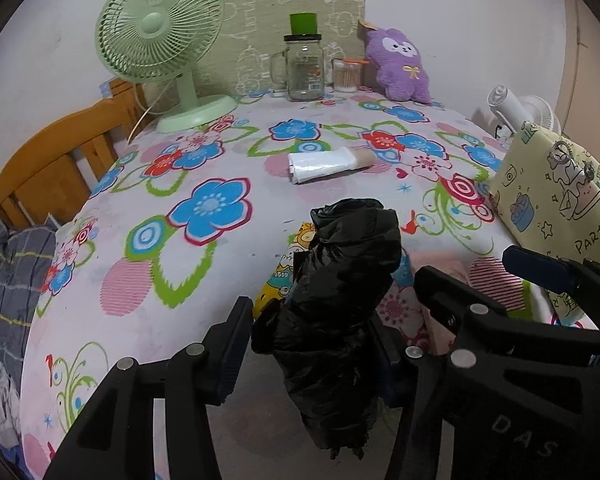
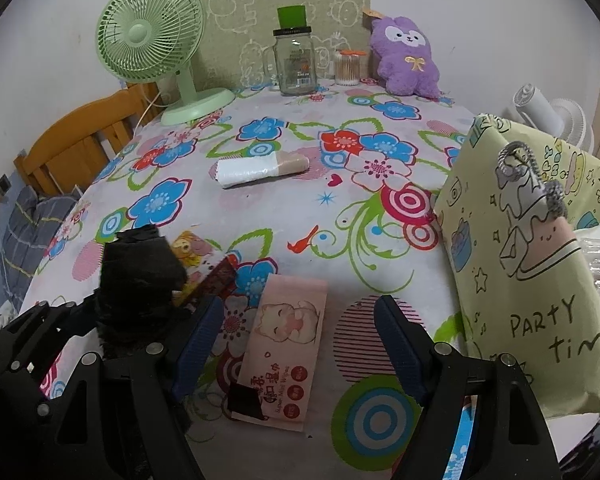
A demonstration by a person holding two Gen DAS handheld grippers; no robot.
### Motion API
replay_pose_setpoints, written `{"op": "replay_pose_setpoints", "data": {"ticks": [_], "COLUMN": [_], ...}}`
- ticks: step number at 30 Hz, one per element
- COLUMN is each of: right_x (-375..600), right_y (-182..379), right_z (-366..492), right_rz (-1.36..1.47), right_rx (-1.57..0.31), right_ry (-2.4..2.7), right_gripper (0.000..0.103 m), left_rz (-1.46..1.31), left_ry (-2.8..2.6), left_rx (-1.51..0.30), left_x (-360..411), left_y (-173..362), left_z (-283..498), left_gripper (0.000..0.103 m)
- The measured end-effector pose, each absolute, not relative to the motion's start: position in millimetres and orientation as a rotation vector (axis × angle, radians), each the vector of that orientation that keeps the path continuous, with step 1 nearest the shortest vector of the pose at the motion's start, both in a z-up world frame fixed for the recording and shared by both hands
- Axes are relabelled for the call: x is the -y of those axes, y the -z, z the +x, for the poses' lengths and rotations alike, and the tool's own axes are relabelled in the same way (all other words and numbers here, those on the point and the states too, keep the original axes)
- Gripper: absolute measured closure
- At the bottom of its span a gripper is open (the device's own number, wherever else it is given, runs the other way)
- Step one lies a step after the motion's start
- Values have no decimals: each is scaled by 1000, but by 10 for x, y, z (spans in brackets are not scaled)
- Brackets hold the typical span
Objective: Organize soft objects
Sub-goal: 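Lift the black bundle with the left tool while the right tool grasps the pink packet, then lift the pink packet with the right tool while the left tool holds the black bundle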
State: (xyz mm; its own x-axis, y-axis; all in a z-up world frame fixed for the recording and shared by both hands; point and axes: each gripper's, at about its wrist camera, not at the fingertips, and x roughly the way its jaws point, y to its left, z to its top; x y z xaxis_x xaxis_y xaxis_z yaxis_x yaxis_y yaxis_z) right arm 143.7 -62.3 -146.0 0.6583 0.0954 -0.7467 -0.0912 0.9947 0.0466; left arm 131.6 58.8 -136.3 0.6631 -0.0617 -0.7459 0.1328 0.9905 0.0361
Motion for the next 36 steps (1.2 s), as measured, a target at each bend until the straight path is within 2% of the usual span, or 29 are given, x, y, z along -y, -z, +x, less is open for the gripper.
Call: {"op": "replay_pose_setpoints", "data": {"ticks": [12, 15, 20, 26, 36], "right_x": [578, 579, 604, 595, 585], "right_y": [1431, 1420, 1441, 1524, 1631], "right_z": [1420, 1403, 1394, 1452, 1578], "right_rz": [10, 13, 24, 12, -21], "right_rx": [-840, -837, -848, -889, -919], "right_ry": [-124, -127, -125, -125, -104], "right_gripper": [23, 23, 23, 39, 56], "left_rz": [79, 79, 92, 125, 180], "left_ry": [96, 85, 50, 34, 34], "left_rx": [-820, -818, -812, -811, -807], "left_x": [-624, -632, -631, -588, -438], "left_y": [1289, 1271, 1273, 1315, 1397], "left_z": [1244, 1212, 1166, 1158, 1259], "left_gripper": [46, 53, 53, 58, 58]}}
